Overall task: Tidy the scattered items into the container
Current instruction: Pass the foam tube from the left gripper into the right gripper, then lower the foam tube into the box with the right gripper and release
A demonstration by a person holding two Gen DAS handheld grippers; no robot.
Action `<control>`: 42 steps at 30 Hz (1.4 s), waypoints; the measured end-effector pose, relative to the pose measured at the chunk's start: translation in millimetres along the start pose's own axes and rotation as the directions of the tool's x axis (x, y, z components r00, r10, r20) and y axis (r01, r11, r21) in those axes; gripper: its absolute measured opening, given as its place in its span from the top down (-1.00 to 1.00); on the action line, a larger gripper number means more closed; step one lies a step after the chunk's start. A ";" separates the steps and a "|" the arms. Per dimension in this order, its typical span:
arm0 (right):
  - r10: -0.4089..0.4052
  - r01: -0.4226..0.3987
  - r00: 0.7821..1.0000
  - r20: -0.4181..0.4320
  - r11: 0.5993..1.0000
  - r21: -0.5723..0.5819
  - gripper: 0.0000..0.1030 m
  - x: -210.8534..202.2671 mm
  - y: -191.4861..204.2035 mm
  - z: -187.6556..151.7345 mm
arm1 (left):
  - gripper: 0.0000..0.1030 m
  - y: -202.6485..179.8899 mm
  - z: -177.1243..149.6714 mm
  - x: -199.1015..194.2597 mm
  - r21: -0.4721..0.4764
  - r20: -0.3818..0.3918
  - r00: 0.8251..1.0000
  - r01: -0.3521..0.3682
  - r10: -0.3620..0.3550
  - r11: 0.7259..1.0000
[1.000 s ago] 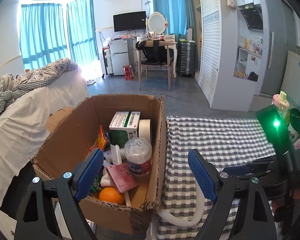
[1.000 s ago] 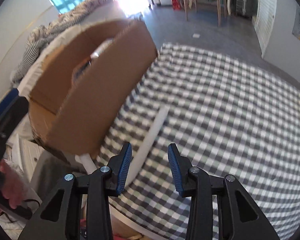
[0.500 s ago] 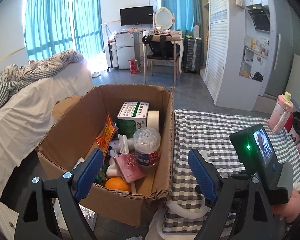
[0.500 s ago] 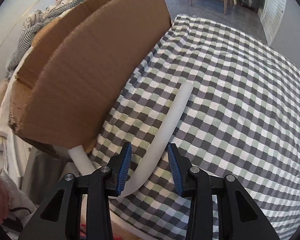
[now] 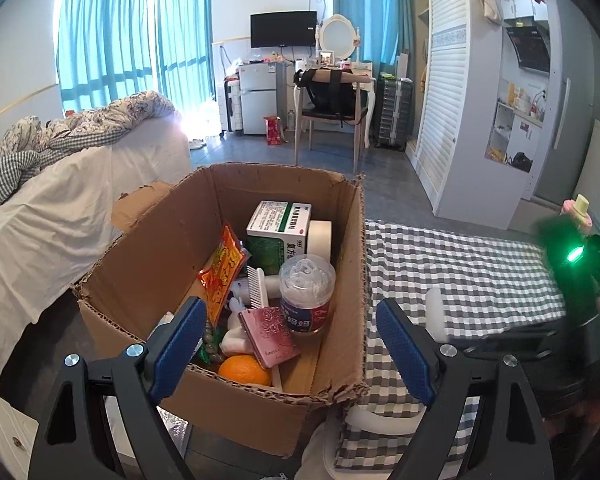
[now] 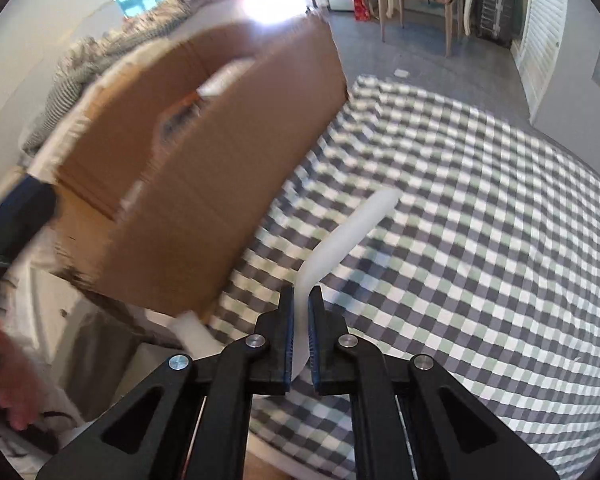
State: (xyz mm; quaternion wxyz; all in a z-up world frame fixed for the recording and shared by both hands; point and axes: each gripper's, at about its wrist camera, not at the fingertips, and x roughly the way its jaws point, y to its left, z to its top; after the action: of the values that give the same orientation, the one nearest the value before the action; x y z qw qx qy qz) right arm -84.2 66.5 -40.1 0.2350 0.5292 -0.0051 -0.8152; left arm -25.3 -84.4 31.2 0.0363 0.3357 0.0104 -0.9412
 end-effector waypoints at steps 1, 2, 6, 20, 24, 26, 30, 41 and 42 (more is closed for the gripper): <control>0.014 -0.014 1.000 0.024 1.000 0.000 0.88 -9.8 2.9 3.7 | -0.73 3.1 0.2 0.6 -0.008 0.001 1.000 -0.005 0.005 1.000; 0.026 -0.026 0.999 0.041 1.000 -0.009 0.88 -18.2 6.4 8.0 | -0.73 5.5 -0.1 0.7 -0.015 0.000 1.000 -0.010 0.010 1.000; 0.059 -0.047 0.988 0.146 0.996 -0.079 0.89 -56.6 30.8 37.3 | -0.73 17.2 1.2 0.4 -0.042 0.003 0.999 -0.032 0.032 0.999; 0.081 -0.017 0.957 0.279 0.974 -0.224 0.87 -54.3 104.0 117.9 | -0.73 53.6 2.0 3.8 -0.118 -0.011 0.995 -0.100 0.100 0.988; 0.094 -0.051 0.977 0.193 0.975 -0.217 0.87 -5.7 104.5 113.4 | -0.73 60.9 1.1 9.1 -0.128 -0.027 0.992 -0.123 0.120 0.984; 0.102 -0.060 0.978 0.182 0.973 -0.224 0.87 0.0 108.3 113.6 | -0.73 63.6 0.8 12.1 -0.133 -0.034 0.992 -0.128 0.124 0.983; 0.143 -0.070 0.958 0.249 0.958 -0.279 0.87 -19.0 127.5 123.4 | -0.73 67.4 0.2 17.6 -0.142 -0.047 0.990 -0.136 0.131 0.980; 0.168 -0.089 0.952 0.258 0.952 -0.292 0.86 -14.4 140.5 138.9 | -0.73 72.3 1.6 25.4 -0.149 -0.059 0.989 -0.146 0.139 0.978; 0.159 -0.087 0.959 0.235 0.954 -0.287 0.86 -5.1 135.6 136.6 | -0.73 72.4 1.2 26.4 -0.150 -0.062 0.988 -0.147 0.139 0.978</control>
State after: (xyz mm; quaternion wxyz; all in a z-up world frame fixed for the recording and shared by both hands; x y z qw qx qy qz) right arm -149.5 -85.0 59.2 0.3541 0.3808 0.0444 -0.8530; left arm -41.1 -158.3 15.8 0.1294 0.3559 0.0598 -0.9236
